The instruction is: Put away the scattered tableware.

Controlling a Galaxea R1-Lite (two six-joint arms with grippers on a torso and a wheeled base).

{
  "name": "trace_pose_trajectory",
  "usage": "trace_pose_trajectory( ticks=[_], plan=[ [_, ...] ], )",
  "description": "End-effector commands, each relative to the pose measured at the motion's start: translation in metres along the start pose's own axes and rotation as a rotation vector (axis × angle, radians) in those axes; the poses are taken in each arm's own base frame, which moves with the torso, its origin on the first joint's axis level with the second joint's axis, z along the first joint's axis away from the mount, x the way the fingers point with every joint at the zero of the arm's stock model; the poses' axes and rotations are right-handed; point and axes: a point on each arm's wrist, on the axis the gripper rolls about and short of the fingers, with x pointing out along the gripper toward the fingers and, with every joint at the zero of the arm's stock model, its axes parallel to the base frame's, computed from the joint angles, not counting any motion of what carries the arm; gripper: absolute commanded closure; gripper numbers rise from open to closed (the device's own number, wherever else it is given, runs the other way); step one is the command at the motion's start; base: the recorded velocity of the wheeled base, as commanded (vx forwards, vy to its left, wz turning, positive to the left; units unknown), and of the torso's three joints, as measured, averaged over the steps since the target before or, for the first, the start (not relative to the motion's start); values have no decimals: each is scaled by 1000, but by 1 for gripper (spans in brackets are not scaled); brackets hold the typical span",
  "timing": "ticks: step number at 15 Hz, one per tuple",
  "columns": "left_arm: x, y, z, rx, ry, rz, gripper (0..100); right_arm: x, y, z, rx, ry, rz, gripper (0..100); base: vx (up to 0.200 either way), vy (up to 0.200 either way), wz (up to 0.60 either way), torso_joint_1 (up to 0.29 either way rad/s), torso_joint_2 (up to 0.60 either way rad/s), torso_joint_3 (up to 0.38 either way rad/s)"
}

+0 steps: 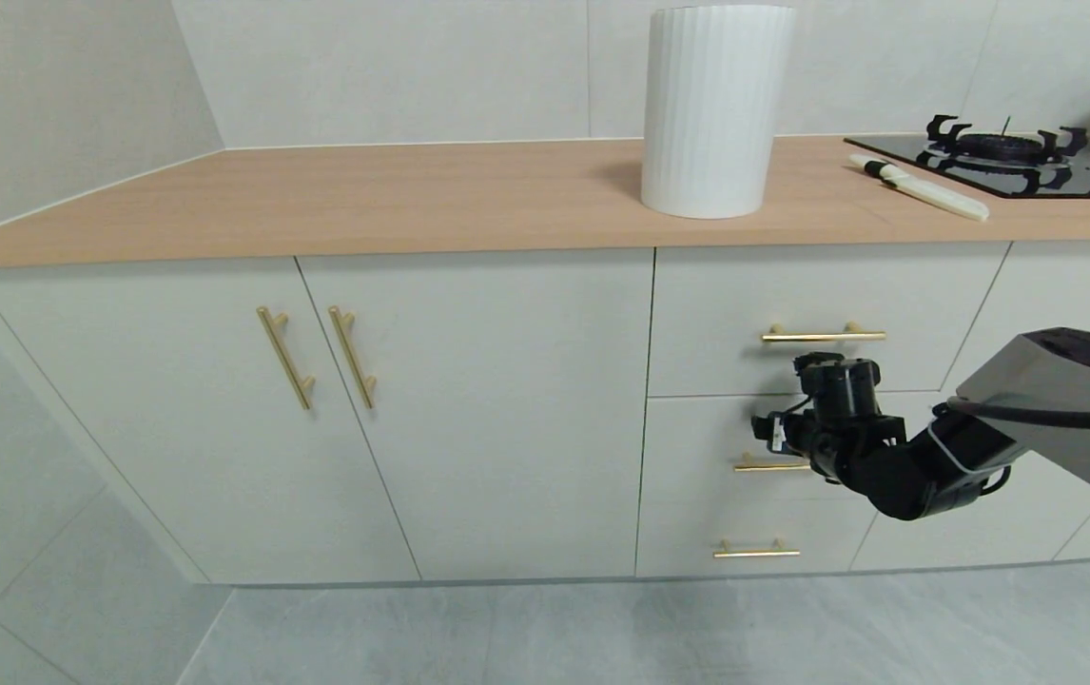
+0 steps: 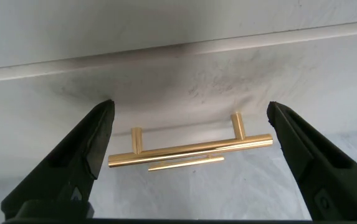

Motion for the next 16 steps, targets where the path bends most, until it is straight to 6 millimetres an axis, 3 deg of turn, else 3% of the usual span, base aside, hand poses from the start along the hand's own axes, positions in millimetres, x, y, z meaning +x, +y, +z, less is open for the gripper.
trace_pose_trajectory(
  ticks=[1, 3, 6, 10, 11, 13, 16],
  plan=[
    [0, 0, 0, -1, -1, 1, 0, -4, 0, 4, 6, -16, 0, 0, 0, 0, 0, 0, 0, 0],
    [0, 0, 0, -1, -1, 1, 0, -29, -4, 21, 16, -47, 1, 0, 0, 0, 0, 0, 0, 0],
    [0, 0, 0, -1, -1, 1, 0, -108, -25, 50, 35, -111, 14, 0, 0, 0, 0, 0, 0, 0],
    [0, 0, 0, -1, -1, 1, 0, -235, -54, 83, 108, -343, 10, 0, 0, 0, 0, 0, 0, 0],
    [0, 0, 0, -1, -1, 1, 0, -276, -66, 90, 125, -437, 13, 0, 0, 0, 0, 0, 0, 0],
    [0, 0, 0, -1, -1, 1, 0, -325, -91, 81, 58, -540, -8, 0, 0, 0, 0, 0, 0, 0],
    [0, 0, 0, -1, -1, 1, 0, -368, -125, 53, -39, -627, -164, 0, 0, 0, 0, 0, 0, 0]
  ],
)
